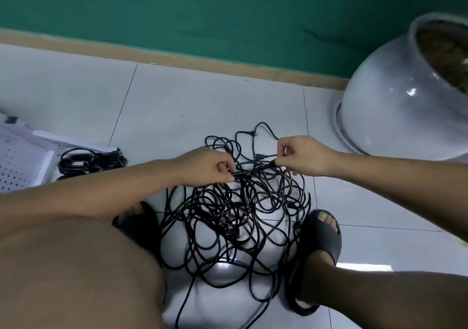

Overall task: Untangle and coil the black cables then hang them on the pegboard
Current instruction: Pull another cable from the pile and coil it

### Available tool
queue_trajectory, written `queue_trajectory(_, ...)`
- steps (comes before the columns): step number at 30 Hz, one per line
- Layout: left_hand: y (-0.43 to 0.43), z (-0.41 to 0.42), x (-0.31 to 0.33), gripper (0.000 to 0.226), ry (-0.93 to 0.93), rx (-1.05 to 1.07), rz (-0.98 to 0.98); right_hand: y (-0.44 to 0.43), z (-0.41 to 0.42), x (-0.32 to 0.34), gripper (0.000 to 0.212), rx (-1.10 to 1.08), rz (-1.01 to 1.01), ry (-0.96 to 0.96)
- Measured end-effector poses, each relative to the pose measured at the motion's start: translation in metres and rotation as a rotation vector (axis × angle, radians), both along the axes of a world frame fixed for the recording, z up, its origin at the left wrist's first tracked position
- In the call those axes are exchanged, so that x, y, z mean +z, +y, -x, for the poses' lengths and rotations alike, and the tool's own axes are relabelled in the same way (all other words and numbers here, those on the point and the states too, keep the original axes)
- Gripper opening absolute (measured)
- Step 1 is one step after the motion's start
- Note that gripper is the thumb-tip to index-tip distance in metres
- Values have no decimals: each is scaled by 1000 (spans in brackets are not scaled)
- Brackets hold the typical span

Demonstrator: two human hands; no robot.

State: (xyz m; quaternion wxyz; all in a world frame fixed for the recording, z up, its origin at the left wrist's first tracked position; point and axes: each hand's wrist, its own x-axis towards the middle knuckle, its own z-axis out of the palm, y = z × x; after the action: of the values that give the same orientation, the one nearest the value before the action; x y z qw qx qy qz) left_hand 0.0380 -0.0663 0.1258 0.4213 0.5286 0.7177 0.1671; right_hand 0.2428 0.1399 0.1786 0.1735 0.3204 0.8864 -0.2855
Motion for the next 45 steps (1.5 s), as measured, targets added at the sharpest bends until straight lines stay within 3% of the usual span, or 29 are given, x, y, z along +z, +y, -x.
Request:
queue_trajectory(9,11,-13,122,20,130,-31,-117,-29,-29,139,20,-51,-143,178)
queue_trajectory(19,-5,-55,223,41,255,-36,-296,-66,-50,279,20,-181,-115,630)
queue_trajectory(24,-12,-87,254,28,100,39,-358,-80,-62,340,31,-291,68,876)
queue_trajectory(30,-9,-116,266,12,-77,202,-398,-86,-77,396,21,-414,242,1104)
queue_trajectory(34,-11,-134,274,15,-117,190,-452,-78,-87,413,34,-556,478,1304)
queue_trajectory(37,-12,-134,286,19,-159,294,-552,-69,-93,403,26,-603,591,1325)
queue_trajectory(45,-16,-116,320,15,-333,499,-739,-88,-78,320,12,-586,472,1236)
